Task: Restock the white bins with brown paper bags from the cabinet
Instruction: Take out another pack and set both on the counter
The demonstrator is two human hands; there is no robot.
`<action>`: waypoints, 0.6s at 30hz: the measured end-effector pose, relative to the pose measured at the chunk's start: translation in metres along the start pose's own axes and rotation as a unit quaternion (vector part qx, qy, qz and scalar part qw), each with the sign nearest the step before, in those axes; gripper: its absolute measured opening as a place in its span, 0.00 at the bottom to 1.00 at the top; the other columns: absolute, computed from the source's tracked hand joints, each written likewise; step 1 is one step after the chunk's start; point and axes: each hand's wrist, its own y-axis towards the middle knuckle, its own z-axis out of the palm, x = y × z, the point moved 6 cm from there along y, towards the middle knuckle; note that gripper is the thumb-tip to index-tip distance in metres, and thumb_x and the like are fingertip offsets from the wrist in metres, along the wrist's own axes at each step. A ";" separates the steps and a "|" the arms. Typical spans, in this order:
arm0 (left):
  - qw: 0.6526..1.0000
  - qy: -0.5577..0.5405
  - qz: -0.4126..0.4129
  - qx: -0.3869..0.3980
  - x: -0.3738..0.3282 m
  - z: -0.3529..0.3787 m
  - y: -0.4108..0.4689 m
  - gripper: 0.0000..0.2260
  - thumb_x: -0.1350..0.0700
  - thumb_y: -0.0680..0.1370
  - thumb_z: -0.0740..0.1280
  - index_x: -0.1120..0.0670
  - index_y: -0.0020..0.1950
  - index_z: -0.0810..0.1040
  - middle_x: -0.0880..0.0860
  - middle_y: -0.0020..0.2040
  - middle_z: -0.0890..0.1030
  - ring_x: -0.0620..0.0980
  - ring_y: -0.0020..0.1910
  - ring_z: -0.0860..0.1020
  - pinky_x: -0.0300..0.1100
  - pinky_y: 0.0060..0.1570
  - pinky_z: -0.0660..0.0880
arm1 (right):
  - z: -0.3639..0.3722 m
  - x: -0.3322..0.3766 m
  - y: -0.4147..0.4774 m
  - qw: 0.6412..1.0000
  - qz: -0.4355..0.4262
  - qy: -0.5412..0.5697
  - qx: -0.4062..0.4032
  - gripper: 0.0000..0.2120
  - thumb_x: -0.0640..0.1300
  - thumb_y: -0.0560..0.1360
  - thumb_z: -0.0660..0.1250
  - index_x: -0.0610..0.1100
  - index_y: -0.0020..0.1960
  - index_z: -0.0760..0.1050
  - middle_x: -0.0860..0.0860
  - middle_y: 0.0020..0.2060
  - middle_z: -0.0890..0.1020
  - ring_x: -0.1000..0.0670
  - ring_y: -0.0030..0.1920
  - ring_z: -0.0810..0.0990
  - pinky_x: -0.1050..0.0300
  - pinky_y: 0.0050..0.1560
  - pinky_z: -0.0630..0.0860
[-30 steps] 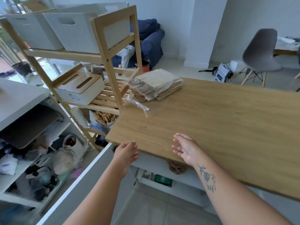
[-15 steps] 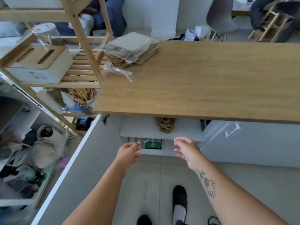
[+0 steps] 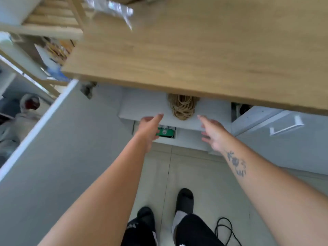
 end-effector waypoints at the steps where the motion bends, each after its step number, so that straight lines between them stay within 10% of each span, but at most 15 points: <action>1: 1.000 0.000 0.003 0.002 0.003 0.006 0.017 0.24 0.41 0.77 0.68 0.52 0.66 0.67 0.53 0.62 0.74 0.53 0.57 0.78 0.52 0.62 0.76 | 0.004 0.001 0.018 1.000 -0.002 0.000 0.002 0.34 0.65 0.74 0.65 0.46 0.72 0.66 0.48 0.65 0.73 0.46 0.62 0.73 0.47 0.64 0.72; 10: 0.998 -0.037 0.027 0.041 0.010 0.063 0.148 0.44 0.27 0.72 0.62 0.43 0.81 0.46 0.53 0.81 0.57 0.60 0.75 0.63 0.61 0.73 0.62 | 0.030 0.013 0.144 0.996 -0.050 0.075 0.023 0.46 0.74 0.70 0.60 0.52 0.79 0.52 0.50 0.79 0.54 0.45 0.77 0.55 0.42 0.76 0.54; 18: 0.991 -0.043 0.088 0.086 0.000 0.104 0.183 0.45 0.24 0.64 0.60 0.42 0.78 0.58 0.52 0.73 0.72 0.55 0.65 0.75 0.55 0.61 0.76 | 0.066 0.030 0.194 0.982 -0.105 0.094 0.128 0.28 0.65 0.74 0.63 0.46 0.63 0.79 0.46 0.57 0.84 0.45 0.60 0.81 0.47 0.63 0.76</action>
